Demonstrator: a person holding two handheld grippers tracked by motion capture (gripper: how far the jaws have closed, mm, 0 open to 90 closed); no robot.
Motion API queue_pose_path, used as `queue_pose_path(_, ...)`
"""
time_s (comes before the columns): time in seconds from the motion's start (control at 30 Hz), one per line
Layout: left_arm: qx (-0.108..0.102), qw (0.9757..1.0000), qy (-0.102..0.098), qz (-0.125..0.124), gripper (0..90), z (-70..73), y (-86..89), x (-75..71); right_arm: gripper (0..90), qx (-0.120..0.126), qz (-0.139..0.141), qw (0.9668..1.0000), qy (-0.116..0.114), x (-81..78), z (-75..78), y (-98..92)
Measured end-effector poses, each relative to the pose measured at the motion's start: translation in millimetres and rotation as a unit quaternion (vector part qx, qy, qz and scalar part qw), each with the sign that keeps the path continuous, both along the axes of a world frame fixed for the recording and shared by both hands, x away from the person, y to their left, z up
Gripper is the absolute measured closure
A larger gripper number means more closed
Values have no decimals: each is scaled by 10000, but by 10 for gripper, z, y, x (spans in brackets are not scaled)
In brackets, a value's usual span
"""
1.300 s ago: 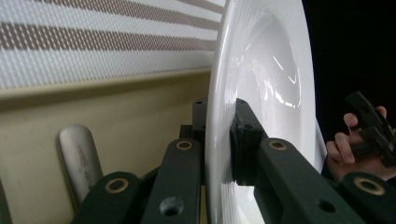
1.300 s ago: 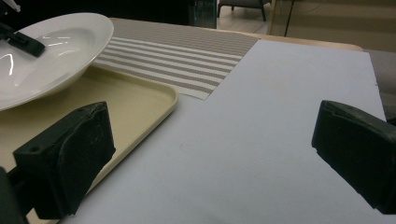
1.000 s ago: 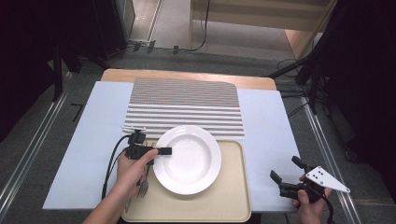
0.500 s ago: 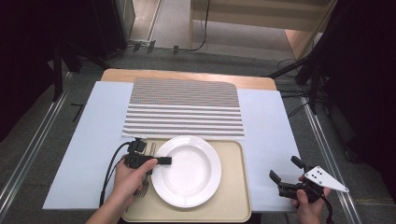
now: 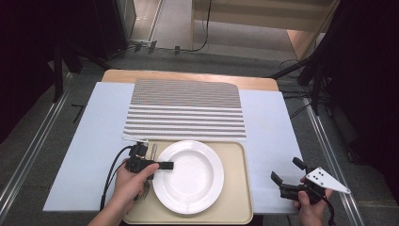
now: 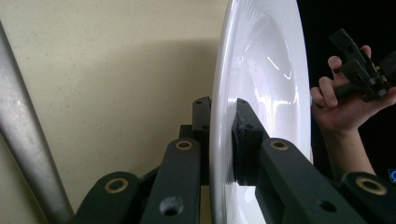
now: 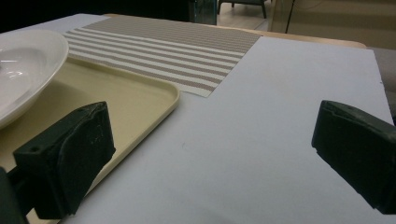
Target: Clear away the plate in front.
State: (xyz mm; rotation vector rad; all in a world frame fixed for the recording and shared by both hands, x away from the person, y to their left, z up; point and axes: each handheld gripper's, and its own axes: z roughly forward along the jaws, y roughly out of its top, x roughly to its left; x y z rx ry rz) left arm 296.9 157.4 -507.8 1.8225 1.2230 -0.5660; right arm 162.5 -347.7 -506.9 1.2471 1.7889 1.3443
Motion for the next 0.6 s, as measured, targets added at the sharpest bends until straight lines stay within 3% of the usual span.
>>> queue_pose_path(0.27, -17, 9999, 114, -90, 815, -36, 7, 2, 0, 0, -17, 10000, 20, 5, -4, 3)
queue_pose_path(0.47, 200, 9998, -56, -3, 783, -45, -30, 6, 0, 5, -34, 10000, 22, 2, -2, 7)
queue_pose_path(0.53, 187, 9998, -77, 9, 784, -49, -24, 8, 0, -6, -31, 10000, 21, 1, -2, 4)
queue_pose_path(0.57, 316, 9993, -202, 38, 779, -35, -34, -5, 0, -6, -34, 10000, 20, -2, -2, 0)
queue_pose_path(0.6, 316, 9993, -202, 38, 764, -35, -34, -5, 0, -4, -38, 10000, 21, -2, -3, -4)
